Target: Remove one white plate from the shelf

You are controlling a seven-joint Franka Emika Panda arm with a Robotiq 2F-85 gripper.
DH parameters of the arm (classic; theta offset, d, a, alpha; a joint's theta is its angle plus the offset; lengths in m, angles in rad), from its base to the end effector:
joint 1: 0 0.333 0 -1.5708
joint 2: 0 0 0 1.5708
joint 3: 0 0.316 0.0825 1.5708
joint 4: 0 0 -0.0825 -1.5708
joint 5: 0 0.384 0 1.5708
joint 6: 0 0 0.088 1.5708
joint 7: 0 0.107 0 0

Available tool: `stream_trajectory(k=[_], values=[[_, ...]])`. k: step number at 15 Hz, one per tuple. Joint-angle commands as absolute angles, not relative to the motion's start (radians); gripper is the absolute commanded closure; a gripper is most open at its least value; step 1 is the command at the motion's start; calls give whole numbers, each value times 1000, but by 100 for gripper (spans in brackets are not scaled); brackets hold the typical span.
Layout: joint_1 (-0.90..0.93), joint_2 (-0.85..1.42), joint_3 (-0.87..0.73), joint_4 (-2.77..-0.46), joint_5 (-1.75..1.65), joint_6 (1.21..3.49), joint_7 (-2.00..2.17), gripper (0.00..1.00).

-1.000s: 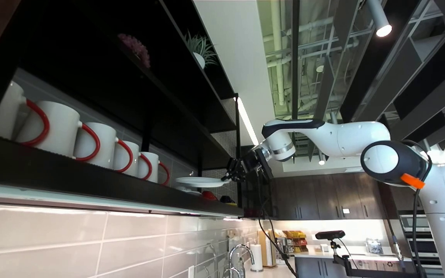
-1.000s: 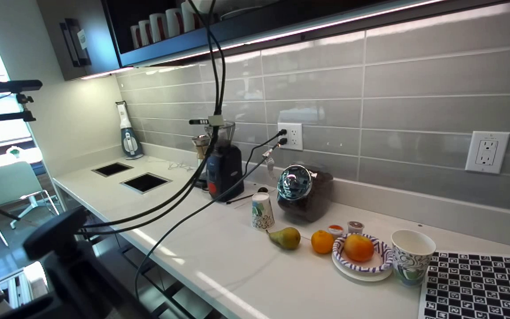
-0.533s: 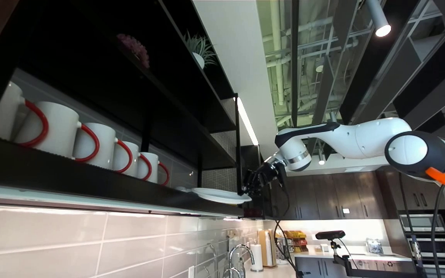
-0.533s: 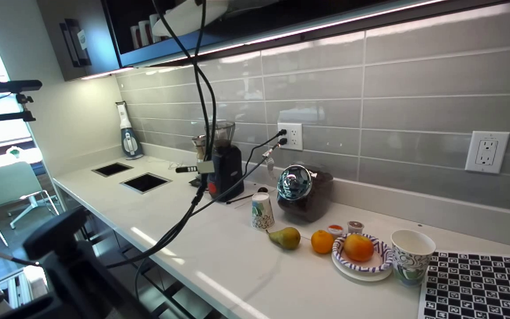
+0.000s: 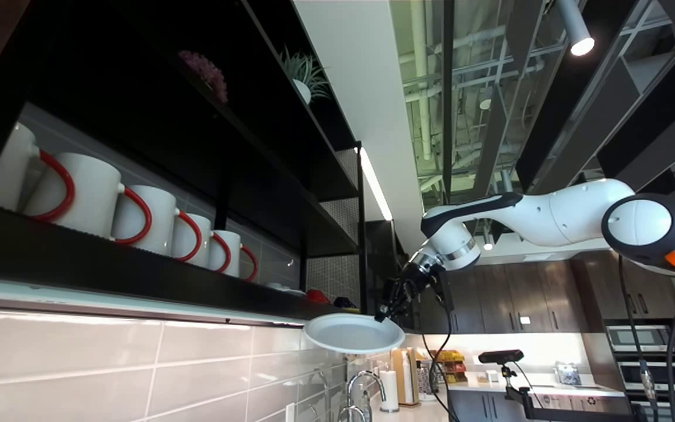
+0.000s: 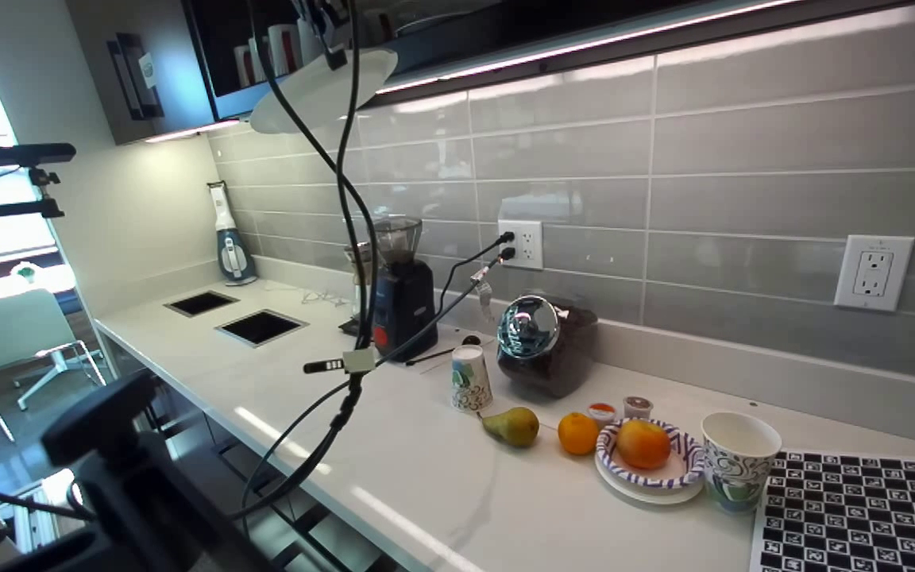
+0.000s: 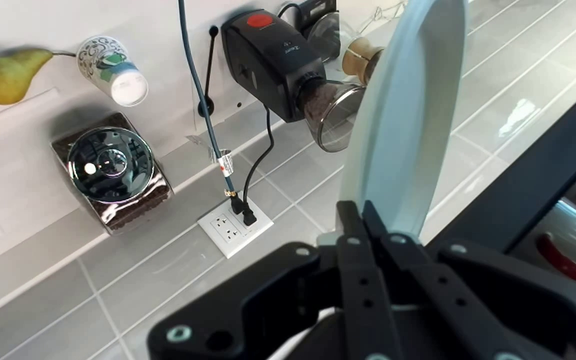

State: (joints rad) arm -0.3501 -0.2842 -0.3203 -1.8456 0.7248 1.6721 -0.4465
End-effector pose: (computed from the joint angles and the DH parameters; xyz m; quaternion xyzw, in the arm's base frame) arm 0.3991 -0.2645 0.6713 -0.9101 0.1176 -0.2451 0.3129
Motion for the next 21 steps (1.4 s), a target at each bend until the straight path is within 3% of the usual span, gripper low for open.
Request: stream_trajectory(k=[1,5,15,21], values=[[-315,-285,-350,-1841,716,1674,-441,97],[-320,-284,-343,-1845,709,1703,-416,99],[-378,8,-424,-2038,663,1784,-446,99],[-436,135,-431,-2123,675,1993,-518,99]])
